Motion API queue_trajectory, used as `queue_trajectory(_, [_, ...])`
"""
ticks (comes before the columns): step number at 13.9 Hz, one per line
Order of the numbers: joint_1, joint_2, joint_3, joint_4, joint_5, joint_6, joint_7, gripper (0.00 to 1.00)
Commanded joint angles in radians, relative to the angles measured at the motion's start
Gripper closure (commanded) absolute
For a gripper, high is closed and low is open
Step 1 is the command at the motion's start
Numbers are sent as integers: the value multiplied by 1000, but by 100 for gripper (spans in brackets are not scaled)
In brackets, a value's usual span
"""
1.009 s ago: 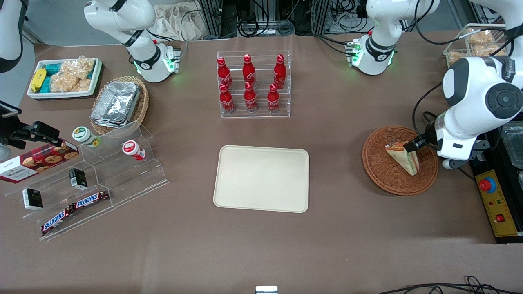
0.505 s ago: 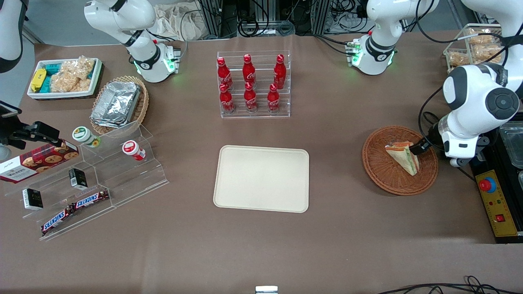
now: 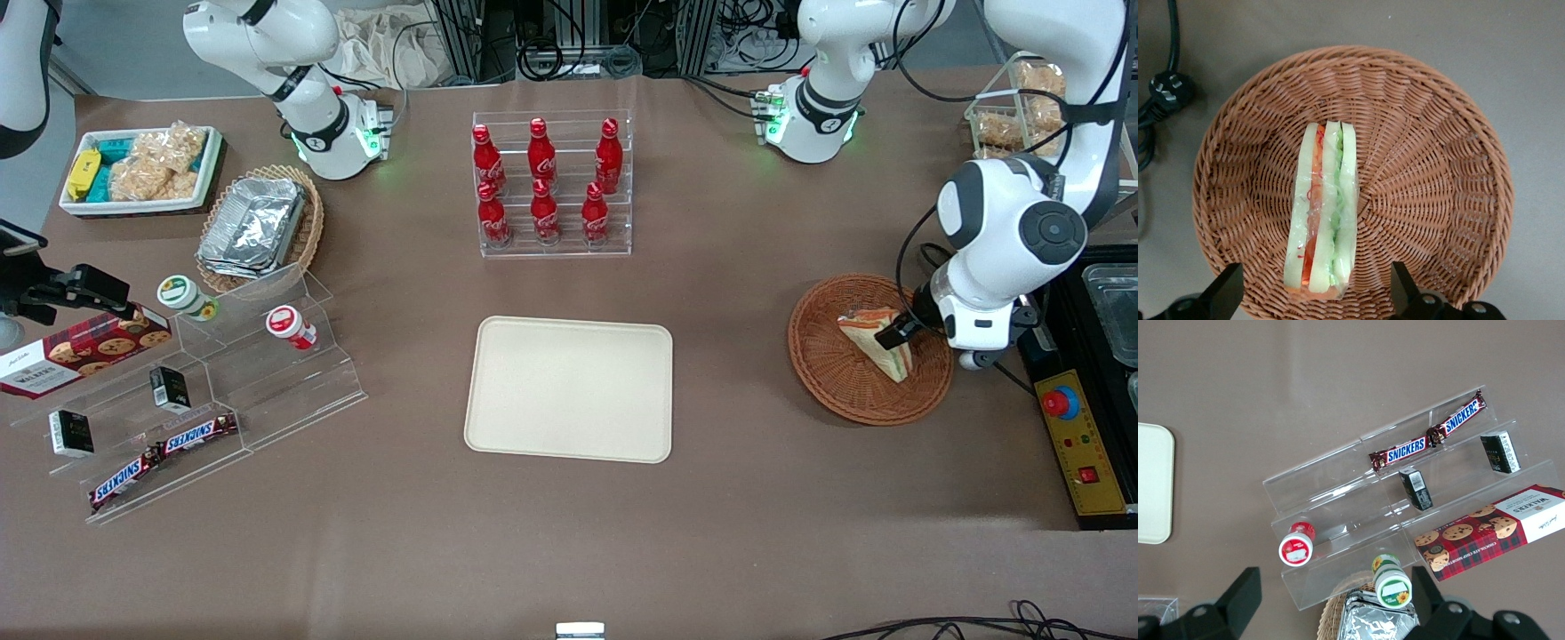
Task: Place sandwich from basket to tray
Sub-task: 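Close the left gripper on the wrapped sandwich's edge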
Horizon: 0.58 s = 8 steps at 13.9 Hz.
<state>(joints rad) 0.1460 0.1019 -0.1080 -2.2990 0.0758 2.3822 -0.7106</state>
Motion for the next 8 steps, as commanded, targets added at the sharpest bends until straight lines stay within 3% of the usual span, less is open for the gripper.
queue_trajectory(1, [3, -5, -1, -72, 9, 106, -12, 1])
queue_trajectory(6, [4, 64, 5, -109, 9, 236, -12, 1])
queue_trajectory(7, [4, 74, 5, -108, 10, 255, -10, 10])
queue_trajectory(8, [4, 79, 5, -106, 10, 256, -9, 38])
